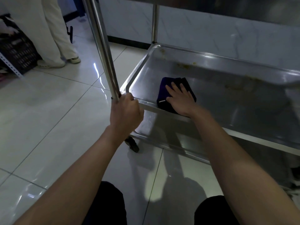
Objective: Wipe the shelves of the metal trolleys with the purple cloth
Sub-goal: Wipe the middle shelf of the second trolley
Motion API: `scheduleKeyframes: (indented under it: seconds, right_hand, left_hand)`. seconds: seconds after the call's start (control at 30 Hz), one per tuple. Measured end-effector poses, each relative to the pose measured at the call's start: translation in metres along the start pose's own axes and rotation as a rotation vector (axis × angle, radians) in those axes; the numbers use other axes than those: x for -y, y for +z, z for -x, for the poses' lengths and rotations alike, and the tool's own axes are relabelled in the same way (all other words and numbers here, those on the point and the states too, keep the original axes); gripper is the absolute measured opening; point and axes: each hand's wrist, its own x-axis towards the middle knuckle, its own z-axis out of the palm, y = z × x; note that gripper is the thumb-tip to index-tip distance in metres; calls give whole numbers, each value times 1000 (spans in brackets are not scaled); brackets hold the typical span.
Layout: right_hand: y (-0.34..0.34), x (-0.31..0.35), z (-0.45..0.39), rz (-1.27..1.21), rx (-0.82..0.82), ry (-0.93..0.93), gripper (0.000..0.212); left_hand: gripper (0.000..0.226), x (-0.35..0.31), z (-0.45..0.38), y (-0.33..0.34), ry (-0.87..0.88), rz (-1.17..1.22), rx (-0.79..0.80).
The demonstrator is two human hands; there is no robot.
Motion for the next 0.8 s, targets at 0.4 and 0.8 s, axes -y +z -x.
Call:
scheduleKeyframes:
  seconds: [0.4, 0.8]
  right_hand:
    - [-20, -87, 81, 1, -27, 134, 61]
    - [-63, -214, 200, -20, -99, 377, 55]
  left_hand:
    - [56, -108, -15, 6, 86, 197, 117]
    - [41, -124, -12, 11, 56, 201, 102]
